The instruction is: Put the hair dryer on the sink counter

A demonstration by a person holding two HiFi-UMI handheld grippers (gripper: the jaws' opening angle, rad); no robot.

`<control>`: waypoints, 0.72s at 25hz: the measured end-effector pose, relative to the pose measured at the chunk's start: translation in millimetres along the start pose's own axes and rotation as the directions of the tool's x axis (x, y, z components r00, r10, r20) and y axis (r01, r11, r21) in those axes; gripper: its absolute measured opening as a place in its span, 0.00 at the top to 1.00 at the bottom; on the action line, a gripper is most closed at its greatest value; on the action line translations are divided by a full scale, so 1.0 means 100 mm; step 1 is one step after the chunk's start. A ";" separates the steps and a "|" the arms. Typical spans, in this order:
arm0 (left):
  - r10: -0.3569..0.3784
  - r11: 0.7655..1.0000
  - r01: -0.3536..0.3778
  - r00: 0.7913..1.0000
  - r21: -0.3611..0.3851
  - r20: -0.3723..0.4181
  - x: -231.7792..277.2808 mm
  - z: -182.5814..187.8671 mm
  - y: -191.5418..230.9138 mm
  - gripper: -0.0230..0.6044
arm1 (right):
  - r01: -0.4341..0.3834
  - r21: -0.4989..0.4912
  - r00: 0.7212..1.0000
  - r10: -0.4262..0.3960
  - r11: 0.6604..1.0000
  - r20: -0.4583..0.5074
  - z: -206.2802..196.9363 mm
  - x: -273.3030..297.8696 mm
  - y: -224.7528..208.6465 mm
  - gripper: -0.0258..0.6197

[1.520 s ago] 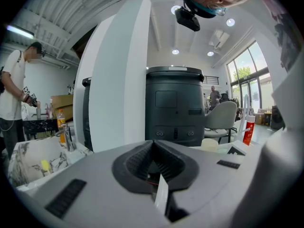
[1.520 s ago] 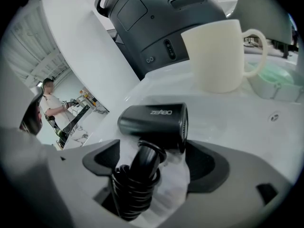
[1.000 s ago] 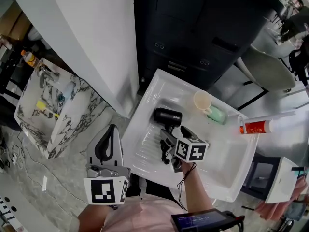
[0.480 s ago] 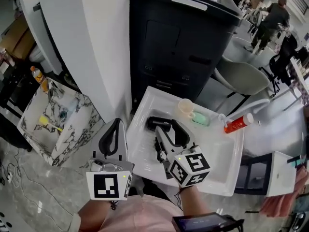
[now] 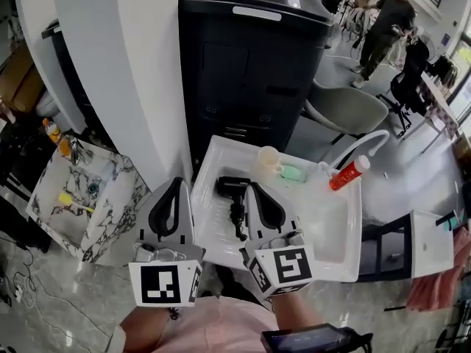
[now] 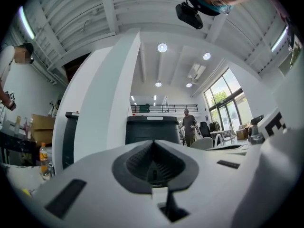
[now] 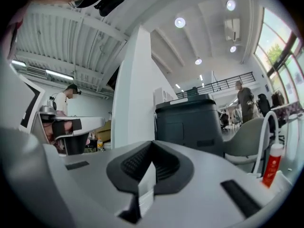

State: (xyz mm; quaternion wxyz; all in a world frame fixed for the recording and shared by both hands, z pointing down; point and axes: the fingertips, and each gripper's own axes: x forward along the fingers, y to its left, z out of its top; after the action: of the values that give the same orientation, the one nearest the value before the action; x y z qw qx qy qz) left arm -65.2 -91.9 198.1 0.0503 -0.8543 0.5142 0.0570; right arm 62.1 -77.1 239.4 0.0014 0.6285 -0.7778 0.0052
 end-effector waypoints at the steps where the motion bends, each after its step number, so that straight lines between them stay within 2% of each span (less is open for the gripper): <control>1: -0.005 1.000 0.005 1.000 0.002 0.004 -0.01 0.02 -0.02 0.95 | 0.003 -0.007 1.000 -0.003 1.000 0.011 0.04 -0.03 0.00 0.96; 7: -0.037 0.999 0.036 0.999 0.013 0.026 -0.03 0.10 -0.11 0.95 | 0.034 -0.055 0.998 -0.032 0.998 0.050 0.16 -0.16 0.02 0.96; 18: -0.063 0.998 0.063 0.997 0.005 0.034 -0.05 0.09 -0.17 0.95 | 0.036 -0.046 0.998 -0.033 0.998 0.058 0.20 -0.21 0.04 0.96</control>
State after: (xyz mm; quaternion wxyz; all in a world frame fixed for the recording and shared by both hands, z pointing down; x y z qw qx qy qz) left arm -52.6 -78.0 190.6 0.0626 -0.8688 0.4863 0.0687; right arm 62.5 -56.2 218.8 -0.0063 0.6415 -0.7665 -0.0312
